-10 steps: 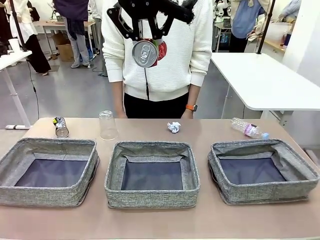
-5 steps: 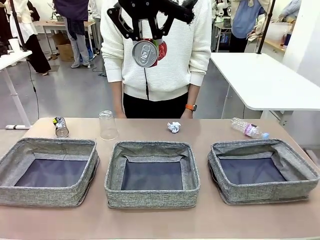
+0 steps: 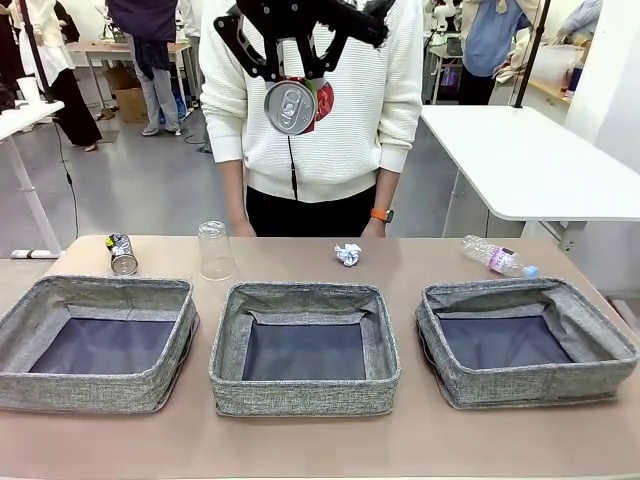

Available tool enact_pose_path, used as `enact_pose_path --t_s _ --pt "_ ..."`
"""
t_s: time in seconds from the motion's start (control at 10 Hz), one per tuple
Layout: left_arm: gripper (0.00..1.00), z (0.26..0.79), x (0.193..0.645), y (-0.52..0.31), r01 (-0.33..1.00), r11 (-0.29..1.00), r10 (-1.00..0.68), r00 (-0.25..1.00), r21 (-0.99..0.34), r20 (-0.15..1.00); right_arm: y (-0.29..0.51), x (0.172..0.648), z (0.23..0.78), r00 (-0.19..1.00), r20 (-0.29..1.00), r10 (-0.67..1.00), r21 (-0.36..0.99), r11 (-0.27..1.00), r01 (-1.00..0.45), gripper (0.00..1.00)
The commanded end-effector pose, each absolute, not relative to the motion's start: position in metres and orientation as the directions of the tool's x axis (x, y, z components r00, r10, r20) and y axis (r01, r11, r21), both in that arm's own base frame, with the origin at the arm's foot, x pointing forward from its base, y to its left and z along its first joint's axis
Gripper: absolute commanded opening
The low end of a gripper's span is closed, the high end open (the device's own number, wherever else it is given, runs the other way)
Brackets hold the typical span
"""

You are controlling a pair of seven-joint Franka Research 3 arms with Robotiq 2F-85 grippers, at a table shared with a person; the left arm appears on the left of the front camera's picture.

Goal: Sort the waste into the appropriate baskets.
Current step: Place the picked waste into the Fabric basket indicated by the person.

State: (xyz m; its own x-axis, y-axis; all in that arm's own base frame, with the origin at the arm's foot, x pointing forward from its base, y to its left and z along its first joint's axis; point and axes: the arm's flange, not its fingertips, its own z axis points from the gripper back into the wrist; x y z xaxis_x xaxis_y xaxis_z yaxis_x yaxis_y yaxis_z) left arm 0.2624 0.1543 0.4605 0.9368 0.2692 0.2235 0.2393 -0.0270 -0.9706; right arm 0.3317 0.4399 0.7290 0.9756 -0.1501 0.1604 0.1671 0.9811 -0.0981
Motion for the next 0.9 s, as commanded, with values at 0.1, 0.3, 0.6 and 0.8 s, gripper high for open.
enact_pose_path --t_s 0.1,0.3,0.6,0.8 --pt "1.0 0.4629 0.2613 0.152 0.266 -0.042 0.275 0.93 -0.963 0.244 0.4378 0.3306 0.7309 0.976 0.157 -0.153 -0.103 0.98 0.17 0.26" --pt "1.0 0.4629 0.2613 0.152 0.266 -0.042 0.275 0.93 -0.963 0.244 0.4378 0.3306 0.7309 0.976 0.157 -0.153 -0.103 0.98 0.17 0.26" --pt "1.0 0.4629 0.2613 0.152 0.266 -0.042 0.275 0.93 -0.963 0.244 0.4378 0.3306 0.7309 0.976 0.157 -0.153 -0.103 0.98 0.17 0.26" --pt "1.0 0.4629 0.2613 0.152 0.266 -0.042 0.275 0.93 -0.963 0.244 0.4378 0.3306 0.7309 0.976 0.157 -0.153 -0.103 0.98 0.17 0.26"
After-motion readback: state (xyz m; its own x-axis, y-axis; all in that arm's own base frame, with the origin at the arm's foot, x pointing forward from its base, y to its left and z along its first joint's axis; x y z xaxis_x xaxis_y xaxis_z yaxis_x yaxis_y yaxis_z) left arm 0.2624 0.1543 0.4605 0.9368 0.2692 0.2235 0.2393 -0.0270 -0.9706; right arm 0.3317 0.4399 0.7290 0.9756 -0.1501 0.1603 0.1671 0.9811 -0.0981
